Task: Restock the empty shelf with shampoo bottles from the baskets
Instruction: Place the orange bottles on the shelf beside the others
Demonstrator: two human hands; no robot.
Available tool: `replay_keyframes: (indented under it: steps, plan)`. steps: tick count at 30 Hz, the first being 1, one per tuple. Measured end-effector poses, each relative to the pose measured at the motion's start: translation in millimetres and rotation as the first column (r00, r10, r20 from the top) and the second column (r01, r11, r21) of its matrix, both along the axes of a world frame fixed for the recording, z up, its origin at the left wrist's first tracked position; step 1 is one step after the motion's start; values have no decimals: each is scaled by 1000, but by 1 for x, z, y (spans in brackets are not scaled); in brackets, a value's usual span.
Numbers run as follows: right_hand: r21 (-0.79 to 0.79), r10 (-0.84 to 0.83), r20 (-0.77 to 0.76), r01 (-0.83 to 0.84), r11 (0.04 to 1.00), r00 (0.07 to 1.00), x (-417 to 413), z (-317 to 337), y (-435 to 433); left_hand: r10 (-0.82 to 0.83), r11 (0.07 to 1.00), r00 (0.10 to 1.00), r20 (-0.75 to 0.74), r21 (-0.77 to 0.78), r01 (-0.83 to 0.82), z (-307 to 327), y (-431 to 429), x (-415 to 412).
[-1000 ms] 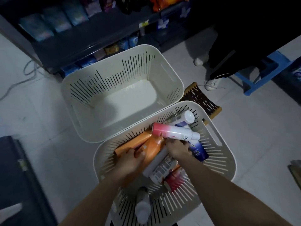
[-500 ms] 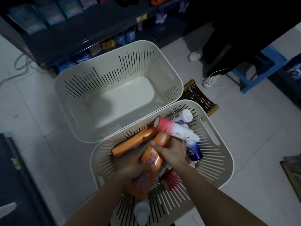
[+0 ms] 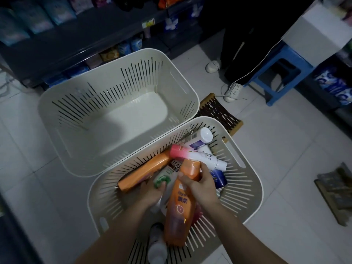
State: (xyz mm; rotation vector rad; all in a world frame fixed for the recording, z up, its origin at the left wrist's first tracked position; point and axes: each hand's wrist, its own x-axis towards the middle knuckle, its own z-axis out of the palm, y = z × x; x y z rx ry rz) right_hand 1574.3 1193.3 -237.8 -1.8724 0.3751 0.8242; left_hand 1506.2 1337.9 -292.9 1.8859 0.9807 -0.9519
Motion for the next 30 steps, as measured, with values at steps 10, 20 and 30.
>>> replay_keyframes:
  steps: [10, 20, 30]
  plan:
    - [105, -51, -101, 62, 993, 994, 7, 9, -11, 271, 885, 958, -90, -369, -285, 6, 15, 9]
    - [153, -110, -152, 133, 979, 982, 13, 19, -12, 291, 818, 946, -147, -474, -325, 59, 39, -28]
    - [275, -7, -98, 34, 961, 995, 18, 75, -16, 530, 669, 837, 135, -673, -315, 134, 23, -45]
